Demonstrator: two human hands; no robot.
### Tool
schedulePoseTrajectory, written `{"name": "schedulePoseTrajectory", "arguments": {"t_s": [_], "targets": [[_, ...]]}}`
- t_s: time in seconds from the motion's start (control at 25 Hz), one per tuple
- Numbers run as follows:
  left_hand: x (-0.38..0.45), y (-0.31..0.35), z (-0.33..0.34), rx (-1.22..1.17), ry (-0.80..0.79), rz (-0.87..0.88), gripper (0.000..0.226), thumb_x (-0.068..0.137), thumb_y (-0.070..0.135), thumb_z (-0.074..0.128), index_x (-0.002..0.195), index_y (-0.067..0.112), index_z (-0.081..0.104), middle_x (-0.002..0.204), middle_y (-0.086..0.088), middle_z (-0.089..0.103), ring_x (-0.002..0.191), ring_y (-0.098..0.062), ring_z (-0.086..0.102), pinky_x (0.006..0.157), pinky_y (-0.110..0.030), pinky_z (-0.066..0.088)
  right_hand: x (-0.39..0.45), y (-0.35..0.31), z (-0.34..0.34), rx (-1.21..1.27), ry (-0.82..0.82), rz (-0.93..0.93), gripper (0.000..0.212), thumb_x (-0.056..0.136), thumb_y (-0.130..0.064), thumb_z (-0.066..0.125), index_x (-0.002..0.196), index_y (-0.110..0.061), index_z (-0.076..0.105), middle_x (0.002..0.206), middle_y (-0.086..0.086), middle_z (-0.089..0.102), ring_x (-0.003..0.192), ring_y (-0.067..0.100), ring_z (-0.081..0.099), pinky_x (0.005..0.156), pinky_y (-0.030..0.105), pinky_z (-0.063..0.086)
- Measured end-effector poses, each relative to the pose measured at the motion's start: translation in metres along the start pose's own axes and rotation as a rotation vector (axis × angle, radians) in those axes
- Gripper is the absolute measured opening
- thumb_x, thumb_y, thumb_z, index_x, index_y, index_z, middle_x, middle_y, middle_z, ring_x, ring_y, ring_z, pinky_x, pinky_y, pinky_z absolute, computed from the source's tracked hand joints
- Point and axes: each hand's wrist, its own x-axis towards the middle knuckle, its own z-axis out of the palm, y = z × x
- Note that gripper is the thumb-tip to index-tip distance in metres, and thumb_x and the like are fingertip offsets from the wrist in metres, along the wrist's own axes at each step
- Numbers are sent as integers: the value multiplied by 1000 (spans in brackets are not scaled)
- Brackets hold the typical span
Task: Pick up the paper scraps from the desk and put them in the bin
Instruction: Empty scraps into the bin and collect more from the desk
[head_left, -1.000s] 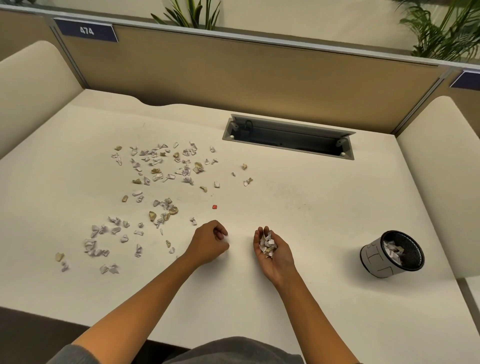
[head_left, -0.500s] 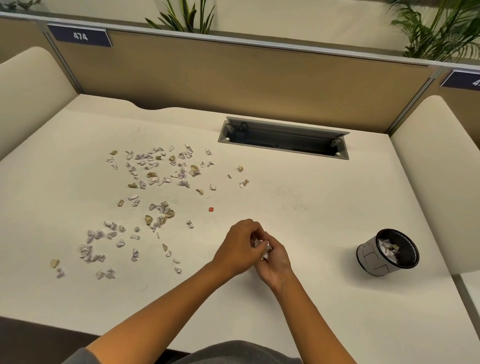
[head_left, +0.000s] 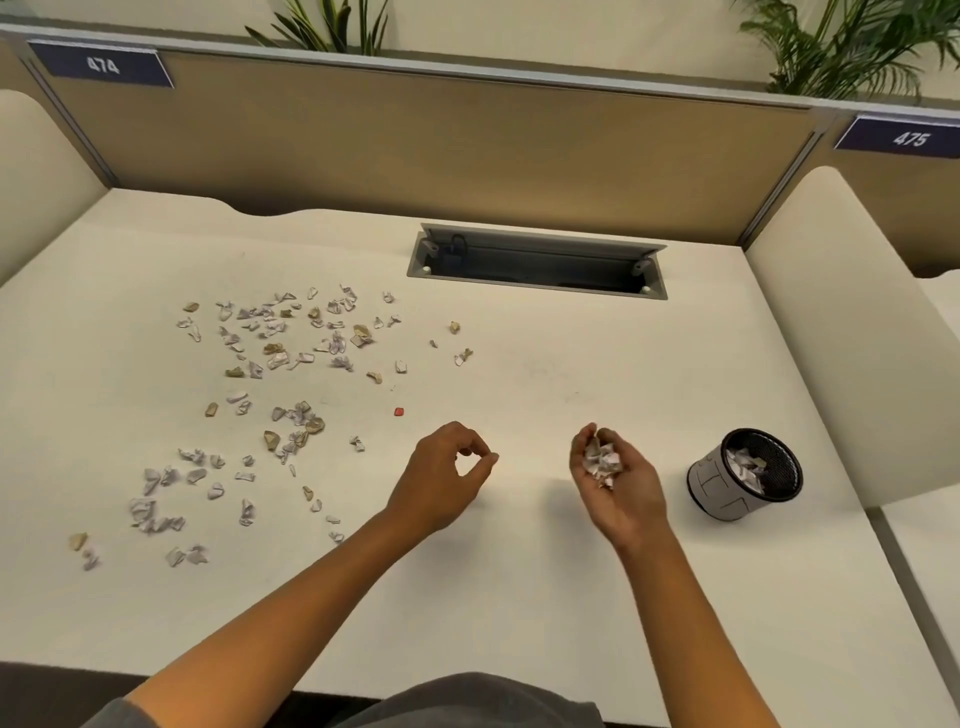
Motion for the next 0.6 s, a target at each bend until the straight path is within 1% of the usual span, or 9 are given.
{"name": "schedulePoseTrajectory", "arguments": {"t_s": [0.12, 0.2, 0.24, 0.32, 0.4, 0.44, 0.52, 0.6], "targets": [[-2, -11, -8, 9, 8, -39, 10, 86, 28, 68, 80, 32, 62, 88, 17, 61, 87, 0, 58, 77, -18, 45, -9, -67, 9, 53, -59, -204, 9, 83, -2, 56, 76, -6, 58, 77, 7, 66, 77, 18, 65, 73, 29, 57], [-5, -15, -9, -4, 30, -64, 14, 85, 27, 69, 77, 35, 60, 87, 16, 62, 86, 0, 59, 76, -19, 45, -15, -109, 8, 39, -70, -367, 18, 92, -5, 52, 76, -8, 59, 78, 6, 66, 78, 17, 66, 76, 27, 57], [-6, -17, -9, -12, 37, -77, 15, 85, 27, 69, 76, 35, 60, 86, 16, 62, 86, 0, 59, 75, -19, 46, -17, -127, 6, -11, -53, -451, 23, 97, -9, 49, 76, -9, 59, 79, 5, 67, 79, 16, 66, 77, 26, 57], [-8, -20, -8, -32, 42, -100, 13, 84, 26, 70, 76, 33, 62, 86, 16, 63, 86, 1, 59, 72, -19, 46, -18, -155, -1, -214, 32, -620, 24, 99, -12, 47, 79, -12, 59, 77, 1, 68, 78, 14, 65, 80, 22, 55], [-10, -23, -6, -50, 45, -122, 11, 84, 26, 70, 77, 30, 63, 85, 15, 63, 85, 0, 60, 71, -21, 49, -17, -169, -6, -541, 153, -765, 22, 95, -12, 49, 78, -16, 62, 75, -4, 68, 77, 11, 64, 79, 21, 52], [-11, -24, -5, -51, 46, -134, 11, 84, 25, 71, 77, 29, 64, 85, 14, 64, 85, -1, 60, 71, -22, 50, -16, -172, -10, -704, 201, -804, 22, 91, -15, 49, 76, -19, 64, 76, -6, 68, 78, 11, 64, 77, 21, 51], [-11, -27, -5, -55, 43, -158, 10, 84, 24, 71, 77, 28, 64, 85, 13, 64, 86, -3, 61, 72, -25, 50, -16, -172, -18, -925, 243, -814, 25, 87, -23, 46, 74, -24, 68, 82, -5, 70, 84, 12, 64, 79, 24, 49], [-9, -29, -7, -67, 40, -176, 11, 84, 24, 71, 76, 28, 64, 84, 14, 65, 86, -3, 61, 72, -24, 50, -17, -172, -23, -1040, 245, -796, 27, 87, -29, 45, 79, -24, 70, 93, -2, 73, 94, 13, 68, 85, 29, 50]]}}
